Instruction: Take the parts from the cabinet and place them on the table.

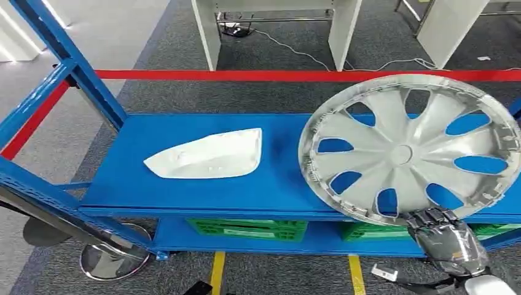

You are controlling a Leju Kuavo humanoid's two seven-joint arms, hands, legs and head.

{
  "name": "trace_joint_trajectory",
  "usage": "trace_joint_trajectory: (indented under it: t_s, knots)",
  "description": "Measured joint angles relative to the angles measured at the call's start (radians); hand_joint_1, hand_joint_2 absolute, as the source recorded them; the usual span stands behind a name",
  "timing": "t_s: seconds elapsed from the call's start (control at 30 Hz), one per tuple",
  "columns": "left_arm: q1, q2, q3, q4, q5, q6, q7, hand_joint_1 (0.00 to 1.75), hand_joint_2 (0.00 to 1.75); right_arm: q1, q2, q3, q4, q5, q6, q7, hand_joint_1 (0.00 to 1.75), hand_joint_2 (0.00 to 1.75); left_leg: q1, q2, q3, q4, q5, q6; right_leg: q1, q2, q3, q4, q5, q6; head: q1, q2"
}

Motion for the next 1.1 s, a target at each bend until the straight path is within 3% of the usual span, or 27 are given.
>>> trace_joint_trajectory:
  t_s: [0.03,0.07,0.13,0.17,0.2,0.3,0.33,0.37,0.4,0.47,0.5,0.53,0.57,0.63,0.67,0.7,0.73,0.83,0.9,0.97,1.0,1.03,1.07,1.1]
  knots:
    - [0.0,0.0,0.002,0.0,0.003,-0.002,-0.008,0.0,1.75,0.012,0.003,-0.001,-0.016,0.0,-0.001,0.0,1.75,1.75,-0.001,0.0,0.004,-0.009,0.02,0.004,0.003,0.001,0.002,0.0,-0.001,-0.001,0.0,0.0]
    - [0.0,0.0,0.003,0.0,0.005,-0.003,-0.015,0.0,1.75,0.022,0.004,-0.002,-0.027,0.0,-0.002,0.0,1.75,1.75,-0.003,0.0,0.026,-0.062,0.061,0.011,0.007,0.002,0.005,0.0,-0.002,-0.003,0.0,0.0]
    - [-0.001,0.0,0.006,0.0,0.007,-0.003,-0.024,0.0,1.75,0.036,0.007,-0.002,-0.046,0.0,-0.003,-0.002,1.75,1.75,-0.011,0.0,0.107,-0.239,0.151,0.032,0.014,0.004,0.012,0.0,-0.003,-0.003,0.0,0.0]
    - [-0.001,0.003,0.007,0.0,0.009,-0.003,-0.028,0.0,1.75,0.041,0.009,-0.002,-0.052,0.0,-0.005,-0.001,1.75,1.75,-0.016,0.0,0.132,-0.292,0.154,0.048,0.012,0.003,0.011,-0.001,-0.004,-0.003,0.003,0.0]
    - [-0.003,0.001,0.008,0.0,0.01,-0.003,-0.031,0.0,1.75,0.044,0.011,-0.003,-0.058,0.0,-0.009,-0.001,1.75,1.75,-0.016,0.002,0.136,-0.309,0.152,0.05,0.018,0.005,0.006,0.002,-0.004,0.0,0.004,0.0]
    - [0.0,0.001,0.013,0.0,0.014,-0.004,-0.038,0.0,1.75,0.056,0.013,-0.002,-0.078,0.0,-0.013,-0.002,1.75,1.75,-0.021,0.001,0.133,-0.313,0.155,0.052,0.012,0.002,0.005,-0.003,0.001,0.016,0.002,0.0]
    - [-0.001,-0.002,0.014,0.0,0.015,-0.005,-0.04,0.0,1.75,0.058,0.013,-0.003,-0.085,0.0,-0.014,-0.003,1.75,1.75,-0.008,0.003,0.141,-0.333,0.167,0.055,0.014,0.003,0.001,0.0,-0.004,0.021,0.002,0.0]
    - [-0.002,-0.001,0.014,0.0,0.016,-0.004,-0.041,0.0,1.75,0.061,0.013,-0.002,-0.088,0.0,-0.017,-0.003,1.75,1.75,-0.009,0.003,0.145,-0.339,0.17,0.057,0.014,0.003,-0.01,0.017,-0.021,0.024,0.004,0.0]
    - [-0.004,0.0,0.016,0.0,0.018,-0.005,-0.041,0.0,1.75,0.06,0.013,-0.001,-0.091,0.0,-0.021,-0.005,1.75,1.75,-0.007,0.004,0.143,-0.339,0.173,0.06,0.011,0.004,-0.035,0.073,-0.058,0.029,0.01,0.0]
    - [-0.004,0.0,0.024,0.0,0.018,-0.007,-0.027,0.0,1.75,0.061,0.013,0.002,-0.094,0.0,-0.026,-0.006,1.75,1.75,-0.007,0.005,0.142,-0.339,0.173,0.06,0.004,0.003,-0.11,0.237,-0.129,0.039,0.01,0.0]
    - [-0.003,0.0,0.026,0.0,0.018,-0.006,-0.02,0.0,1.75,0.061,0.015,0.006,-0.094,0.0,-0.028,-0.007,1.75,1.75,-0.007,0.006,0.142,-0.338,0.173,0.06,0.002,0.003,-0.138,0.295,-0.144,0.044,0.01,0.0]
    - [-0.003,0.0,0.028,0.0,0.021,-0.005,-0.016,0.0,1.75,0.061,0.018,0.01,-0.095,0.0,-0.029,-0.008,1.75,1.75,-0.007,0.006,0.142,-0.338,0.173,0.06,0.0,0.003,-0.141,0.298,-0.132,0.048,0.01,0.0]
    - [-0.004,0.0,0.03,0.0,0.021,-0.002,-0.013,0.0,1.75,0.061,0.019,0.013,-0.097,-0.001,-0.029,-0.008,1.75,1.75,-0.006,0.006,0.143,-0.337,0.172,0.059,-0.003,0.002,-0.122,0.26,-0.1,0.051,0.011,0.0]
    - [-0.006,-0.002,0.032,0.0,0.029,0.004,-0.01,0.0,1.75,0.061,0.026,0.021,-0.107,-0.002,-0.03,-0.008,1.75,1.75,-0.001,0.004,0.144,-0.33,0.167,0.049,-0.012,0.0,-0.022,0.066,-0.006,0.056,0.011,0.0]
    - [-0.006,0.0,0.034,0.0,0.03,0.009,-0.011,0.0,1.75,0.059,0.031,0.024,-0.11,-0.003,-0.031,-0.007,1.75,1.75,-0.003,0.004,0.142,-0.324,0.162,0.041,-0.013,0.0,0.01,0.005,-0.014,0.06,0.011,0.0]
    - [-0.008,0.001,0.035,0.0,0.031,0.015,-0.013,0.0,1.75,0.058,0.039,0.027,-0.111,-0.004,-0.032,-0.006,1.75,1.75,-0.01,0.002,0.136,-0.316,0.159,0.033,-0.007,0.007,0.023,0.0,-0.018,0.046,0.016,0.0]
    - [-0.008,0.001,0.038,0.0,0.031,0.019,-0.013,0.0,1.75,0.058,0.044,0.029,-0.118,-0.006,-0.036,-0.006,1.75,1.75,-0.011,0.001,0.134,-0.315,0.161,0.03,-0.008,0.008,0.017,0.004,-0.016,0.034,0.011,0.0]
    - [-0.008,0.002,0.042,0.0,0.029,0.025,-0.012,0.0,1.75,0.057,0.066,0.038,-0.135,-0.025,-0.04,-0.014,1.75,1.75,-0.007,0.001,0.134,-0.311,0.163,0.016,-0.007,0.008,0.013,0.008,-0.007,0.013,0.011,0.0]
    - [-0.011,0.003,0.048,0.0,0.031,0.025,-0.014,0.0,1.75,0.054,0.084,0.047,-0.141,-0.063,-0.04,-0.03,1.75,1.75,-0.005,0.004,0.115,-0.251,0.102,0.005,-0.009,0.005,0.011,0.007,-0.003,0.004,0.006,0.0]
    - [-0.013,0.004,0.05,0.0,0.032,0.022,-0.02,0.0,1.75,0.054,0.097,0.056,-0.141,-0.093,-0.039,-0.042,1.75,1.75,-0.004,0.004,0.053,-0.092,0.016,0.0,-0.006,0.001,0.004,0.007,0.001,-0.002,0.006,0.0]
    - [-0.013,0.004,0.05,0.0,0.029,0.022,-0.024,0.0,1.75,0.055,0.103,0.063,-0.141,-0.11,-0.038,-0.054,1.75,1.75,-0.004,0.004,0.028,-0.022,-0.012,0.001,-0.003,0.001,-0.002,0.008,0.003,-0.006,0.006,0.0]
    - [-0.012,0.005,0.05,0.0,0.027,0.022,-0.028,0.0,1.75,0.056,0.106,0.071,-0.141,-0.128,-0.037,-0.065,1.75,1.75,-0.005,0.004,0.027,-0.006,-0.012,0.003,-0.001,0.001,-0.006,0.008,0.006,-0.008,0.006,0.0]
    - [-0.012,0.005,0.05,0.0,0.026,0.022,-0.029,0.0,1.75,0.059,0.11,0.076,-0.141,-0.144,-0.037,-0.077,1.75,1.75,-0.005,0.004,0.046,-0.032,0.01,0.007,0.002,0.001,-0.009,0.008,0.01,-0.008,0.006,0.0]
    - [-0.013,0.006,0.051,0.0,0.025,0.022,-0.031,0.0,1.75,0.06,0.116,0.081,-0.141,-0.161,-0.038,-0.088,1.75,1.75,-0.007,0.004,0.085,-0.101,0.048,0.015,0.005,0.001,-0.013,0.008,0.013,-0.009,0.006,0.0]
